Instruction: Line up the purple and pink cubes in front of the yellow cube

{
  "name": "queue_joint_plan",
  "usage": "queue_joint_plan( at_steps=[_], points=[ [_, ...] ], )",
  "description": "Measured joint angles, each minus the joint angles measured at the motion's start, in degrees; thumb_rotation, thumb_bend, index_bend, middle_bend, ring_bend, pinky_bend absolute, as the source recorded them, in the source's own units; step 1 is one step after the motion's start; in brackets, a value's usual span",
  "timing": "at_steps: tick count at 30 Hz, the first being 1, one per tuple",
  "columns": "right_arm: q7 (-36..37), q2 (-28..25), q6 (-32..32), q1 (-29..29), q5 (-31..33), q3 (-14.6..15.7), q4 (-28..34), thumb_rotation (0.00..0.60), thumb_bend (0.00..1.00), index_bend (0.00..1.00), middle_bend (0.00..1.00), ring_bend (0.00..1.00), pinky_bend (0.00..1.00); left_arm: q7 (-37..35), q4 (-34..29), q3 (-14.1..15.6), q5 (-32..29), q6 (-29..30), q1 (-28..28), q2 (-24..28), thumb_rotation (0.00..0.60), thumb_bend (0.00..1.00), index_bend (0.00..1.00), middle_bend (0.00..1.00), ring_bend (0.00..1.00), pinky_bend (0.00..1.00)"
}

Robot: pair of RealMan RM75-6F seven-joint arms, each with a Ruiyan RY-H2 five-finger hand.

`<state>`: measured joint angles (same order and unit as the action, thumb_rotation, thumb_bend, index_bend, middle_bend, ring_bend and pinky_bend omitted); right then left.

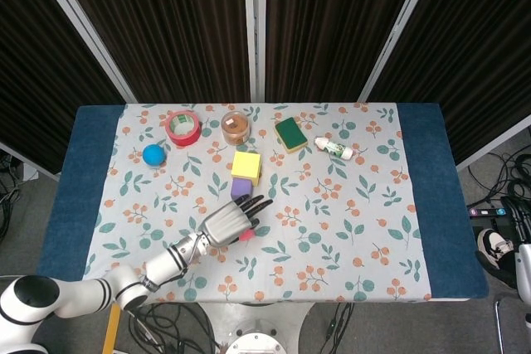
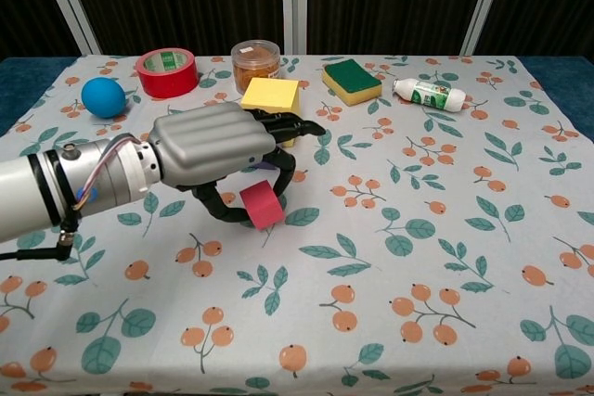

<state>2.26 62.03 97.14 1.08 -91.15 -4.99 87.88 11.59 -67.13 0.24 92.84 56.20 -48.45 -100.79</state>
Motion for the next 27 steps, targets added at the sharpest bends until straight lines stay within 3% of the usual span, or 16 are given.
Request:
queue_joint_plan(
  at_steps=[11,27],
  points=[
    [-0.42,-0.02,0.84,0.61,-0.10,0.08,0.39,0.600,0.04,0.05,0.12,0.08,0.24,-3.32,9.08,-0.39,3.86,-0.10,-4.32,-1.46,0.600,0.31,0.55,0.08,0.05,0.19],
    [-0.13,0.05,0.95,1.01,0.46,-0.13,0.02,0.600,0.04,0.05,0.12,0.08,0.24,-2.98,14.27,-0.16,3.42,-3.73,-7.26,-3.01,0.600,0.31,0.55,0.08,0.05,0.19]
  ],
)
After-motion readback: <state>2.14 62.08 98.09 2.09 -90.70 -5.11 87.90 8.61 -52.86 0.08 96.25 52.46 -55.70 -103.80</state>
